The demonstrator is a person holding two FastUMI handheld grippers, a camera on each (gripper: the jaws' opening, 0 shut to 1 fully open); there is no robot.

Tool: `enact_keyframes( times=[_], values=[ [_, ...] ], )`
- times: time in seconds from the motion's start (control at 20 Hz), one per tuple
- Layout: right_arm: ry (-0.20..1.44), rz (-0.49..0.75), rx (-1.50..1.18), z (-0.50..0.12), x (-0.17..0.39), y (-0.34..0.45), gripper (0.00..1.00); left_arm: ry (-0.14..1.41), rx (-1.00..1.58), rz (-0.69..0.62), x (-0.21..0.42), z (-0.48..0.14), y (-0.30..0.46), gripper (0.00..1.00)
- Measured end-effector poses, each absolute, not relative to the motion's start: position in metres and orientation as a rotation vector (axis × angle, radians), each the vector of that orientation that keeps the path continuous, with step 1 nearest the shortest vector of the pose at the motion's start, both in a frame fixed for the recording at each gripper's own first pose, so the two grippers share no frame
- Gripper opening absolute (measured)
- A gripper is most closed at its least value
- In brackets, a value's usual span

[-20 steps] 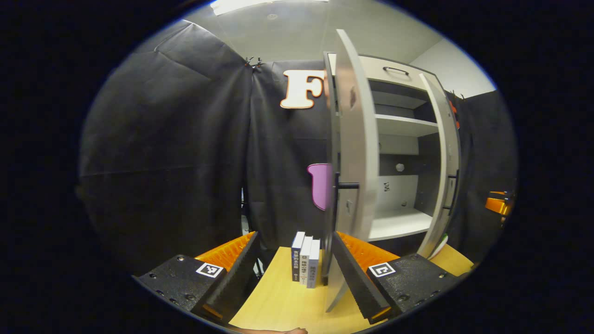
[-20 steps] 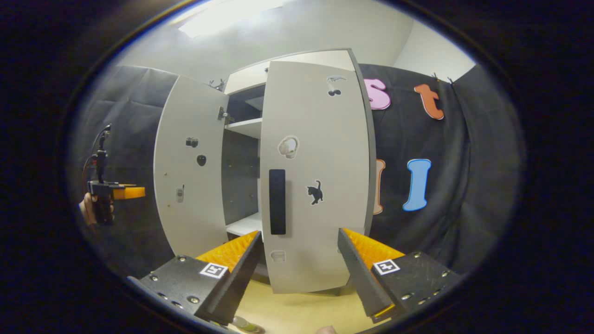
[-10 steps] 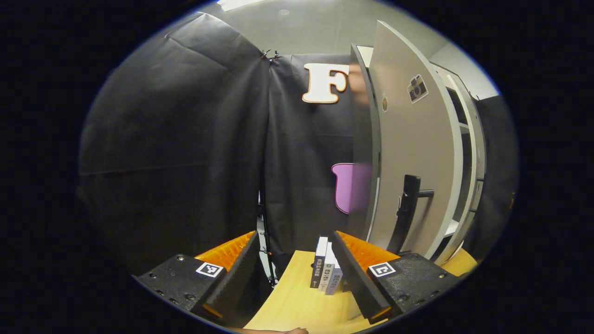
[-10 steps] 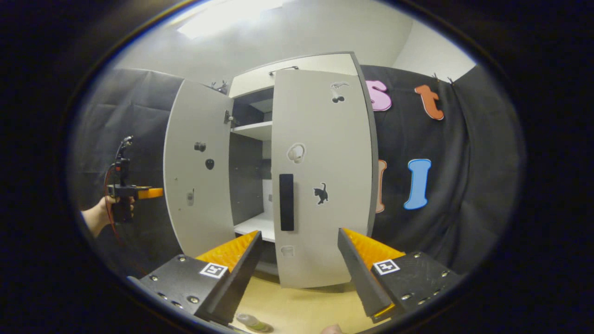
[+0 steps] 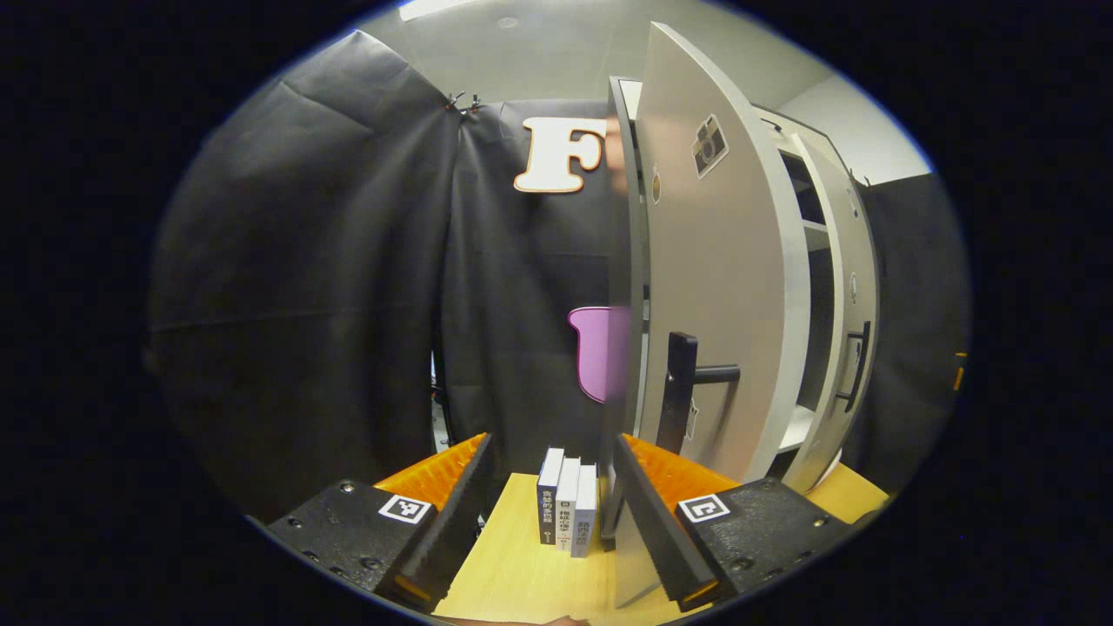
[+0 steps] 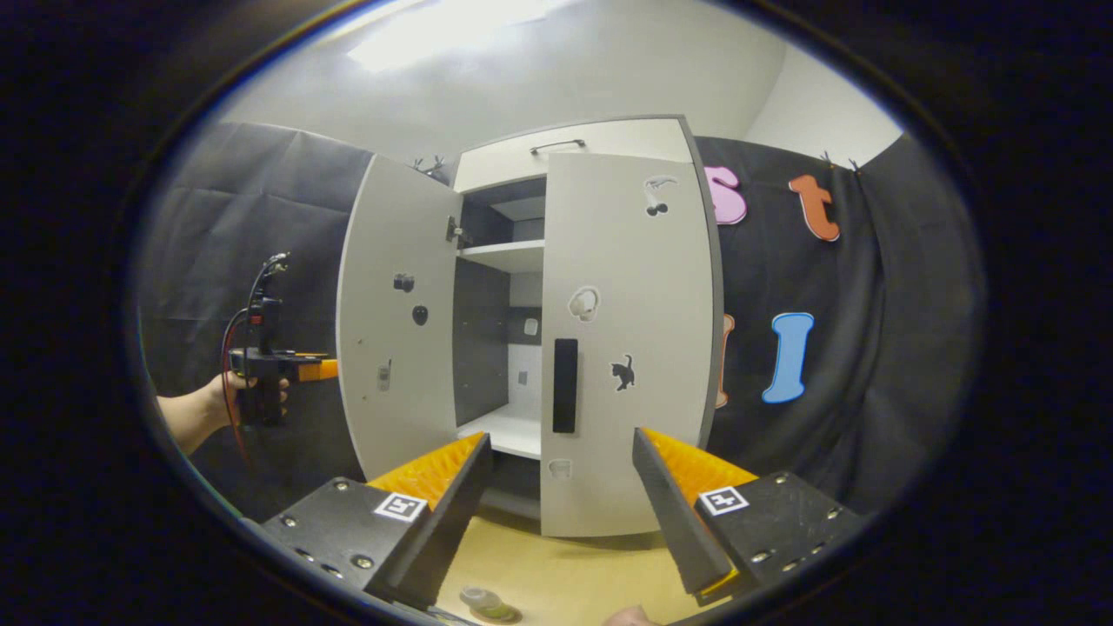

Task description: Grasp the bottle in the cabinet with the left hand and place it on the coaster, then close the right door with the right hand and the left door with the left hand.

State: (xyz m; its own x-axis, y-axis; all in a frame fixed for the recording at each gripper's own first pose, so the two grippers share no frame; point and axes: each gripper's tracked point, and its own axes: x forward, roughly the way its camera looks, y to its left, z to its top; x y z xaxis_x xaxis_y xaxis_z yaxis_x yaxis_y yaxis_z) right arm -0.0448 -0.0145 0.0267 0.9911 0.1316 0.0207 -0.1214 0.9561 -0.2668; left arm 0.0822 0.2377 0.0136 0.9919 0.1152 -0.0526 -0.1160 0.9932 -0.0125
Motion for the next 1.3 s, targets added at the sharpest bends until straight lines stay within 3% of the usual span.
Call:
enact_keyframes(
  times=[0.25, 0.3, 0.35, 0.6, 0.8, 0.9, 0.95, 1.0, 1.05, 1.25, 1.3],
  values=[
    [-0.098, 0.093, -0.235, 0.047, -0.054, -0.029, 0.98, 0.065, -0.060, 0.141, 0.081, 0.014, 0.234, 0.88],
    [-0.104, 0.081, -0.236, 0.049, -0.055, -0.033, 0.93, 0.062, -0.048, 0.140, 0.081, 0.016, 0.232, 0.86],
    [-0.106, 0.075, -0.230, 0.051, -0.056, -0.033, 0.98, 0.061, -0.027, 0.137, 0.081, 0.017, 0.230, 0.86],
    [-0.111, 0.047, -0.217, 0.053, -0.063, -0.038, 1.00, 0.066, -0.019, 0.063, 0.081, 0.017, 0.196, 0.86],
    [-0.089, 0.019, -0.238, 0.046, -0.069, -0.041, 0.93, 0.052, -0.019, 0.071, 0.083, 0.019, 0.190, 0.86],
    [-0.080, -0.004, -0.241, 0.046, -0.069, -0.045, 0.93, 0.061, -0.040, 0.056, 0.084, 0.017, 0.185, 0.88],
    [-0.075, -0.016, -0.232, 0.046, -0.069, -0.046, 0.98, 0.069, -0.048, 0.046, 0.083, 0.016, 0.182, 0.86],
    [-0.077, -0.025, -0.217, 0.047, -0.069, -0.045, 0.94, 0.073, -0.051, 0.039, 0.082, 0.015, 0.178, 0.86],
    [-0.083, -0.026, -0.211, 0.050, -0.067, -0.044, 0.98, 0.073, -0.053, 0.035, 0.080, 0.016, 0.175, 0.86],
    [-0.082, -0.055, -0.242, 0.053, -0.061, -0.048, 0.93, 0.072, -0.056, 0.019, 0.083, 0.016, 0.163, 0.86],
    [-0.076, -0.063, -0.254, 0.052, -0.061, -0.049, 0.98, 0.072, -0.054, 0.009, 0.085, 0.017, 0.156, 0.86]
  ],
)
